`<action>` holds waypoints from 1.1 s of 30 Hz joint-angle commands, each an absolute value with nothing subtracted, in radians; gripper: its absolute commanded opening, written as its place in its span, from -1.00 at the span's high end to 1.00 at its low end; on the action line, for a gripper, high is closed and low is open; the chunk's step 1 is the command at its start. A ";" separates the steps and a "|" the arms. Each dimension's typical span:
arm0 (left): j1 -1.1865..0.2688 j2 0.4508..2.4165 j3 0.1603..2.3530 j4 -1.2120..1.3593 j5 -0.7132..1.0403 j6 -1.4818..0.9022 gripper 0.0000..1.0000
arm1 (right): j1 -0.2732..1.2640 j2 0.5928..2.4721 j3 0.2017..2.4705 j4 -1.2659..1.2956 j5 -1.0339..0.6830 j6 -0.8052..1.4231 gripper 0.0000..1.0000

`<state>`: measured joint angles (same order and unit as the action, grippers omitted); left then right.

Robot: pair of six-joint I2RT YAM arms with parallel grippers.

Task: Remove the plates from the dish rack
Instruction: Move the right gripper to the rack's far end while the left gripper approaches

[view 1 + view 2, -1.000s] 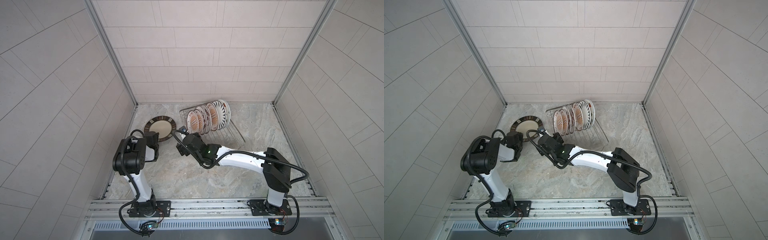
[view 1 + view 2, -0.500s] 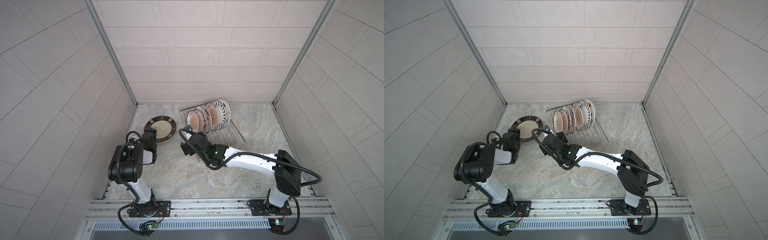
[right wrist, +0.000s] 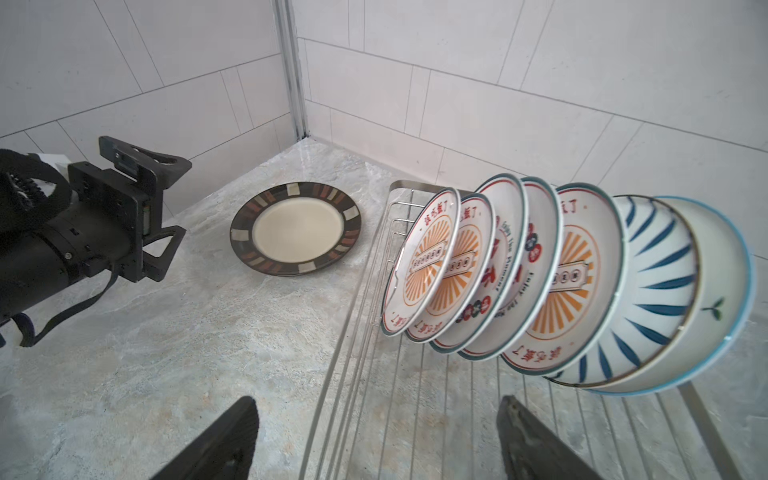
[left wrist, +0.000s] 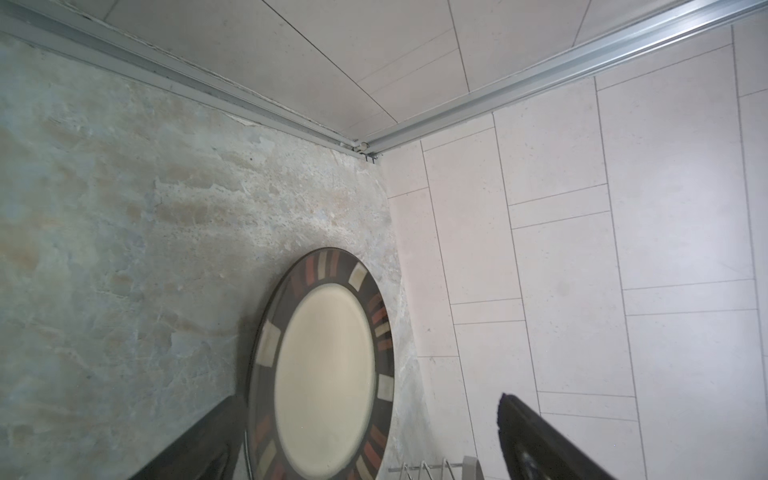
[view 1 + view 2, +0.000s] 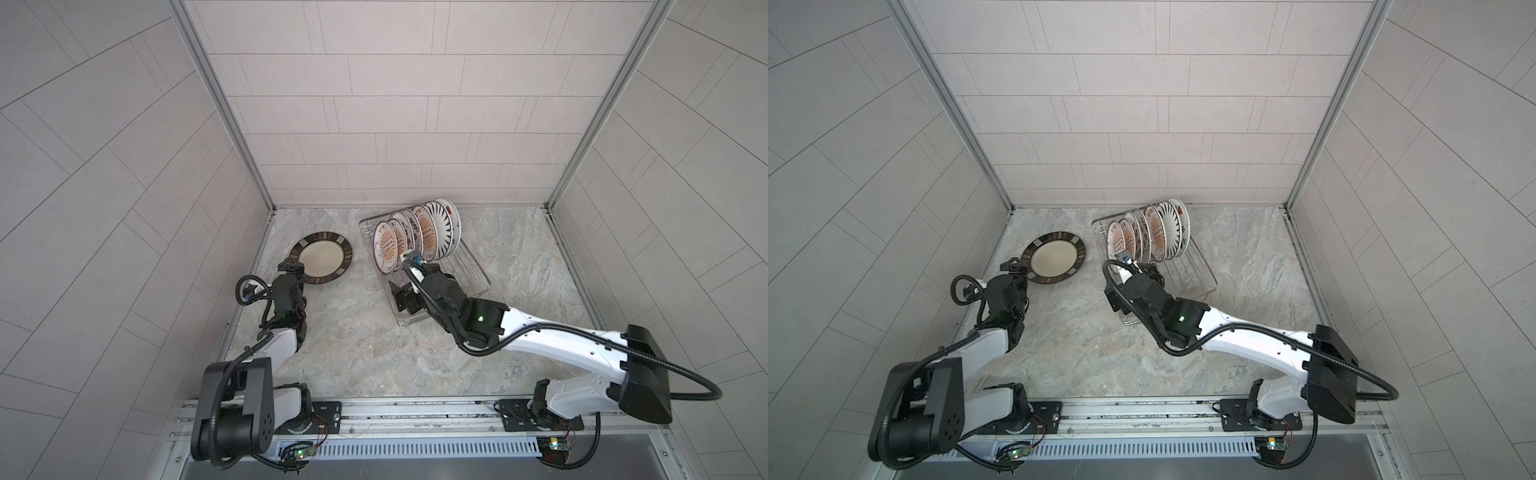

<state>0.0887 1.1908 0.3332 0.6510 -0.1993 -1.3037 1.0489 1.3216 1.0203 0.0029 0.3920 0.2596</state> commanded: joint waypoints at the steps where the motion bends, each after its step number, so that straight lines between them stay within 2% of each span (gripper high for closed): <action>1: 0.081 1.124 0.299 0.593 -0.156 -1.294 -1.00 | 1.048 1.225 0.976 0.023 0.466 0.233 -0.85; 4: 0.065 1.060 0.264 0.602 -0.119 -1.304 -1.00 | 1.026 1.127 0.926 0.008 0.537 0.215 -0.88; 9: -0.037 0.923 0.269 0.540 -0.141 -1.253 -1.00 | 0.896 0.944 0.814 0.010 0.462 0.232 -0.95; 13: -0.151 0.798 0.287 0.445 -0.221 -1.159 -1.00 | 0.720 0.828 0.767 -0.050 0.463 0.394 -0.99; 16: -0.219 0.748 0.310 0.436 -0.179 -1.099 -1.00 | 0.598 0.781 0.726 -0.027 0.387 0.444 -0.99; 19: -0.285 0.726 0.337 0.449 -0.128 -1.024 -1.00 | 0.543 0.795 0.733 -0.030 0.329 0.446 -0.99; 25: -0.449 0.679 0.327 0.521 -0.173 -0.822 -1.00 | 0.522 0.941 0.842 -0.076 0.271 0.453 -0.99; 33: -0.482 0.692 0.322 0.597 -0.066 -0.735 -1.00 | 0.520 1.096 0.948 -0.059 0.167 0.364 -0.99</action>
<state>-0.4740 0.6891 0.3084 0.5495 -0.1051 -0.8127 0.5224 1.0805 0.9157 -0.0662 0.2150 0.3992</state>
